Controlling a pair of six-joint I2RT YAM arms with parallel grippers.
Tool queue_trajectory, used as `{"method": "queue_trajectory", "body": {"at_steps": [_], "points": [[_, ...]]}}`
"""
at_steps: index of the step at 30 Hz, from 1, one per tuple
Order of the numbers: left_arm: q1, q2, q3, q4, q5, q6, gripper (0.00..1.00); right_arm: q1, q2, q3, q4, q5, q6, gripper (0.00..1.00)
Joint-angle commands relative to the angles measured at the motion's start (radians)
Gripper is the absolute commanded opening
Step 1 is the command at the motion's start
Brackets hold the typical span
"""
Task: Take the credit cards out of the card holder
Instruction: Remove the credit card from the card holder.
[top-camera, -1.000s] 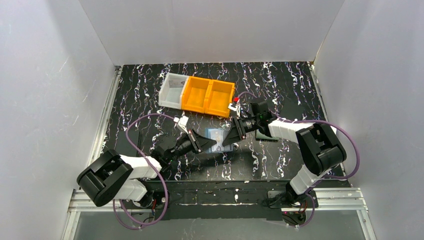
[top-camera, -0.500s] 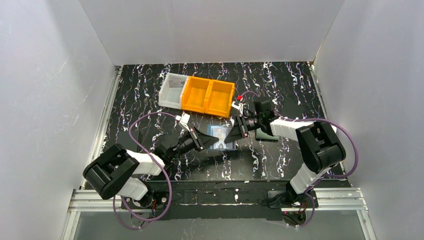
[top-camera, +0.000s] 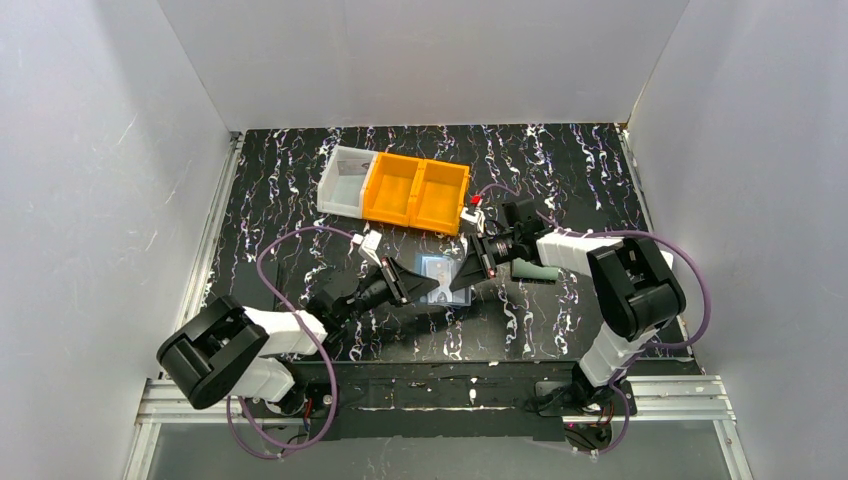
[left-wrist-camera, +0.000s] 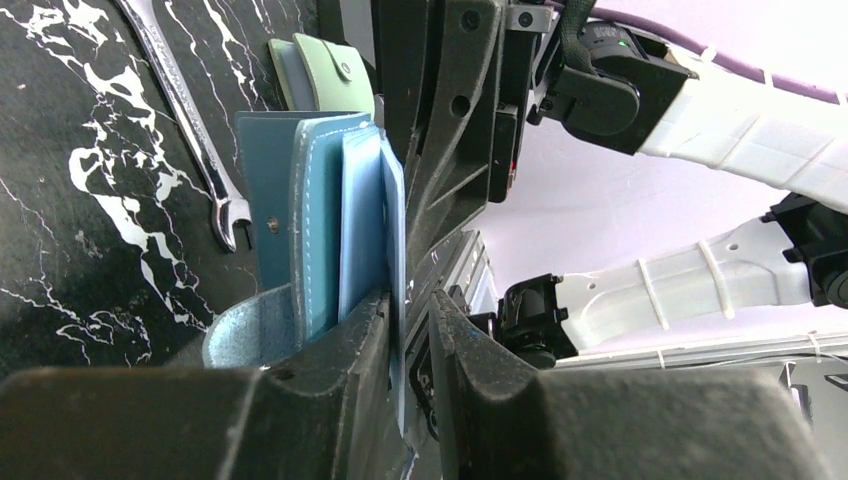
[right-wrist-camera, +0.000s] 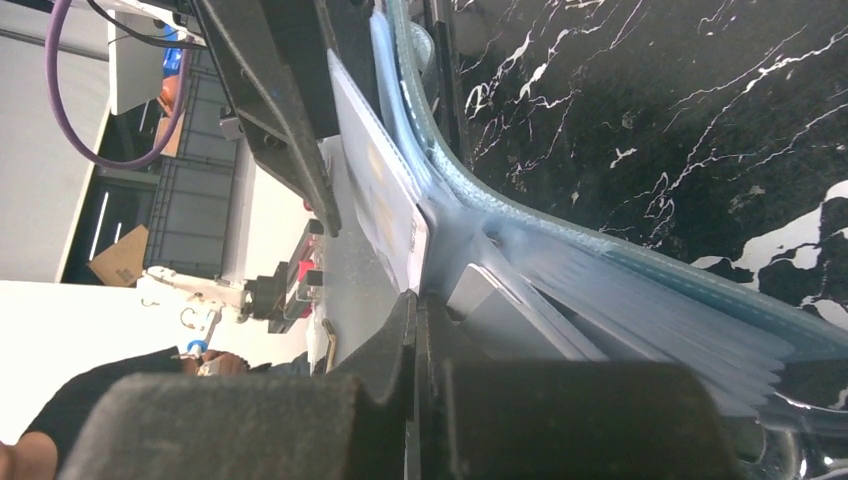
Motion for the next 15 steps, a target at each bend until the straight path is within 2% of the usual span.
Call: {"method": "queue_trajectory", "body": {"at_steps": [1, 5, 15], "points": [[-0.004, -0.073, -0.009, -0.06, -0.008, 0.022, 0.2, 0.003, 0.024, 0.061, -0.092, -0.041, -0.117, 0.01], [0.01, -0.081, -0.028, -0.07, -0.01, 0.005, 0.18, 0.003, 0.045, 0.104, -0.261, -0.016, -0.257, 0.01], [0.035, -0.058, -0.072, -0.07, -0.017, -0.007, 0.01, 0.002, 0.079, 0.1, -0.297, 0.056, -0.298, 0.01]]}}
